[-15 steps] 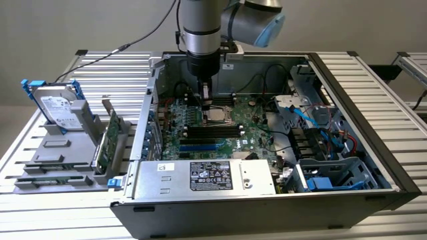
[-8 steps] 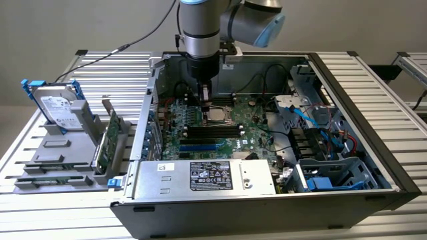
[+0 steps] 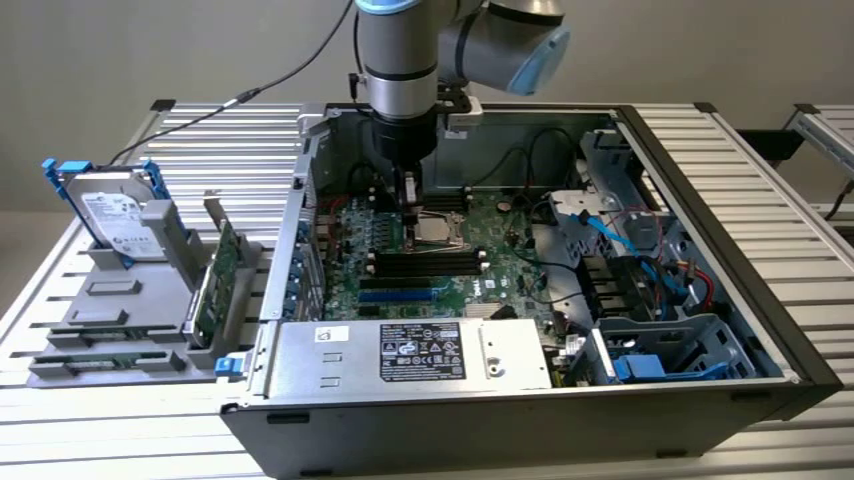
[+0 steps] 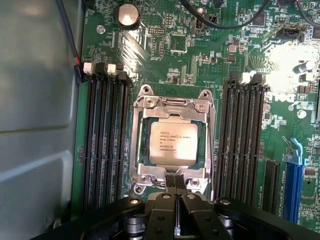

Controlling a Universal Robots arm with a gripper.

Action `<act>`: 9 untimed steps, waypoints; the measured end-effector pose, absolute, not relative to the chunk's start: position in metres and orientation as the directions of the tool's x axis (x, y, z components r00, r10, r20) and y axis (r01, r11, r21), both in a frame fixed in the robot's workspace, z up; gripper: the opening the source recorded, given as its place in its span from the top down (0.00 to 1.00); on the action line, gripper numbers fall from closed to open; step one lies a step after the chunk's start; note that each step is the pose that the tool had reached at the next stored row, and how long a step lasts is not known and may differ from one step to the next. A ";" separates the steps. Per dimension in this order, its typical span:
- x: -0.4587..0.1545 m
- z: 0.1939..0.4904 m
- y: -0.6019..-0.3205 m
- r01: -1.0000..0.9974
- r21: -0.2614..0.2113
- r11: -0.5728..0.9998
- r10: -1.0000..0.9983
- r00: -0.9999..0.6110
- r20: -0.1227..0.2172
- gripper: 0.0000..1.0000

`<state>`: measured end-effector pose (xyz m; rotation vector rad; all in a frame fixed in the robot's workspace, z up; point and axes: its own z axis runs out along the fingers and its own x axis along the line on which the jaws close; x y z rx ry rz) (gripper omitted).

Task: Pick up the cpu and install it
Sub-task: 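Close the cpu cover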

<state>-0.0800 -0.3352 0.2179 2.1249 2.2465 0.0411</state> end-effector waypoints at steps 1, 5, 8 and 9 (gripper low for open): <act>-0.080 0.217 -0.335 0.997 0.053 0.057 0.998 -0.056 -0.017 0.89; -0.081 0.214 -0.335 0.997 0.053 0.062 0.998 -0.062 -0.017 0.89; -0.081 0.212 -0.335 0.996 0.053 0.066 0.998 -0.065 -0.017 0.89; -0.081 0.211 -0.335 0.996 0.053 0.067 0.998 -0.067 -0.017 0.89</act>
